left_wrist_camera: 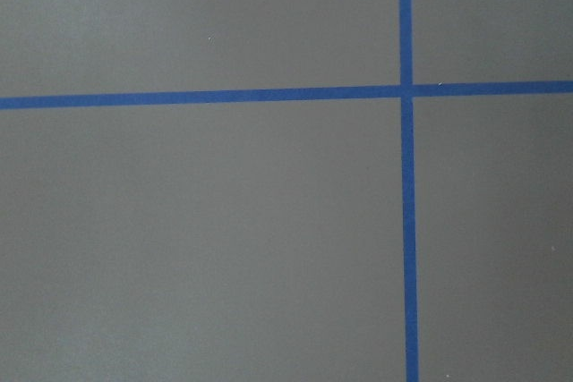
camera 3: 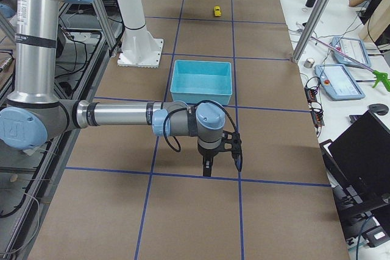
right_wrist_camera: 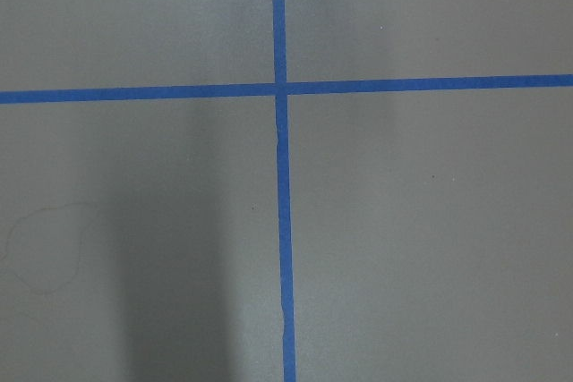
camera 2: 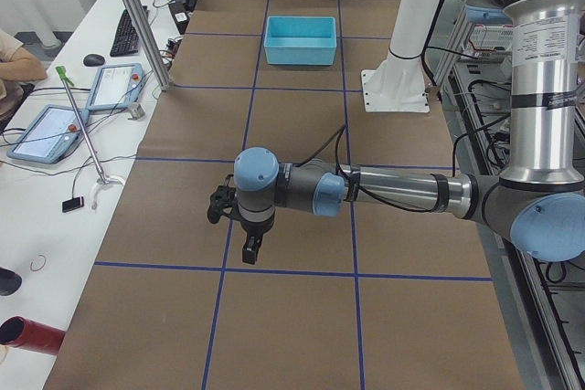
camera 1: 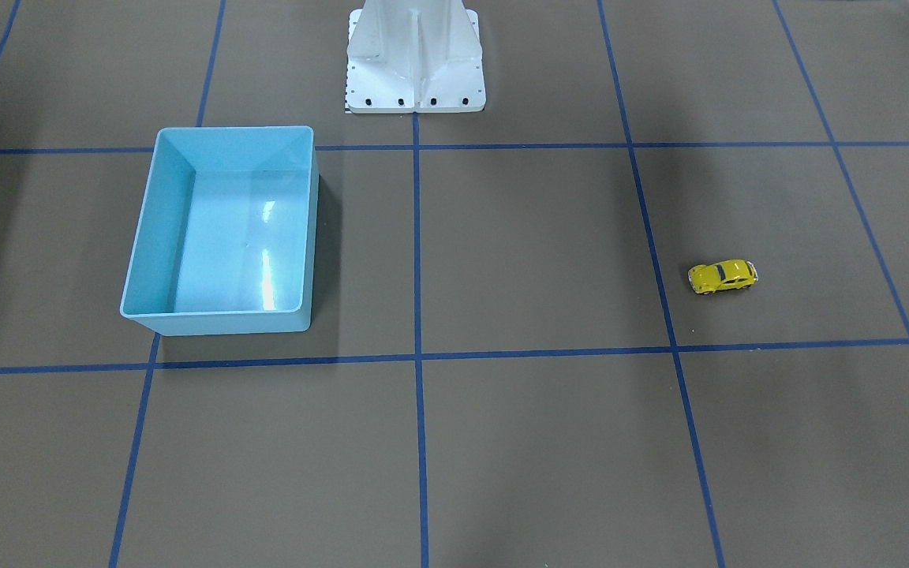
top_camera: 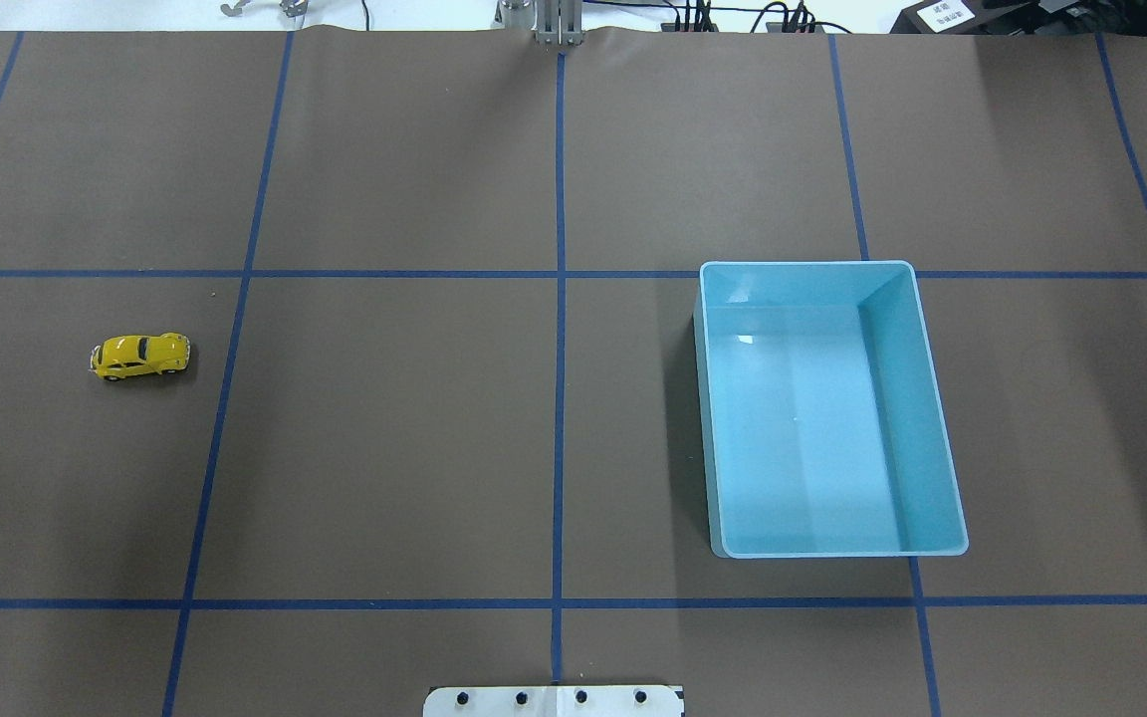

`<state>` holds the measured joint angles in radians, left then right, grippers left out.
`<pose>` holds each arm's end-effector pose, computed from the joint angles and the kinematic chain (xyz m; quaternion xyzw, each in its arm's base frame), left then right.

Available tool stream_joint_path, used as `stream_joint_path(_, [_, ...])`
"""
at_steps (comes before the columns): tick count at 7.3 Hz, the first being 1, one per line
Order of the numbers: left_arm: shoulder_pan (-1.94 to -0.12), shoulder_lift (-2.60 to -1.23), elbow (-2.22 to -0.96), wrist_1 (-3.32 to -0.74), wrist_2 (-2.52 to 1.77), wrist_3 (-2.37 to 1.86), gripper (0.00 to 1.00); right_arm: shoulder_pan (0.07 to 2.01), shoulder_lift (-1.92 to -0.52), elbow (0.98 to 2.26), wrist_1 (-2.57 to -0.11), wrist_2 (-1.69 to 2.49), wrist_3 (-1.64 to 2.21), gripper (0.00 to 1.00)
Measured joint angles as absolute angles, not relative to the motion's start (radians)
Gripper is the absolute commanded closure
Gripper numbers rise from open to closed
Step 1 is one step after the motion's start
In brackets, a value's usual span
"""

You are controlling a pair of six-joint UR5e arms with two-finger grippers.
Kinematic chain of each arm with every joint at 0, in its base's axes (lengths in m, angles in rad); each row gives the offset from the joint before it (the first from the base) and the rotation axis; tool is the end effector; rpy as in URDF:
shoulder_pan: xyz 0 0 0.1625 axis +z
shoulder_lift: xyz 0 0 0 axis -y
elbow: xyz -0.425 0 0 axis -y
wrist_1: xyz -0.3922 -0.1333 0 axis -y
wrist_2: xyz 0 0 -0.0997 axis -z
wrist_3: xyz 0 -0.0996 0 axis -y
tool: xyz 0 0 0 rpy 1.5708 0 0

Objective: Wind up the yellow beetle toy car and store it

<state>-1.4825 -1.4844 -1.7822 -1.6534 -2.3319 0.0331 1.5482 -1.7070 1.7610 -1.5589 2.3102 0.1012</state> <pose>-0.0234 -0.4688 0.5870 0.0860 0.3719 0.0944 0.9194 0.0563 -0.4396 0.6293 0.0083 -0.3623 0.0247 0.9317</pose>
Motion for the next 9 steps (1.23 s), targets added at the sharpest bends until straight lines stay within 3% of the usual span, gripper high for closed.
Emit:
stream_joint_path(5, [-1.137, -1.547, -2.003, -1.657, -2.316, 0.031, 0.00, 1.549, -1.707, 1.761, -1.559, 2.309, 0.101, 0.00])
stream_joint_path(9, [-0.882, -1.662, -2.018, -1.650, -2.205, 0.039, 0.00, 1.549, -1.707, 1.761, -1.559, 2.310, 0.103, 0.00])
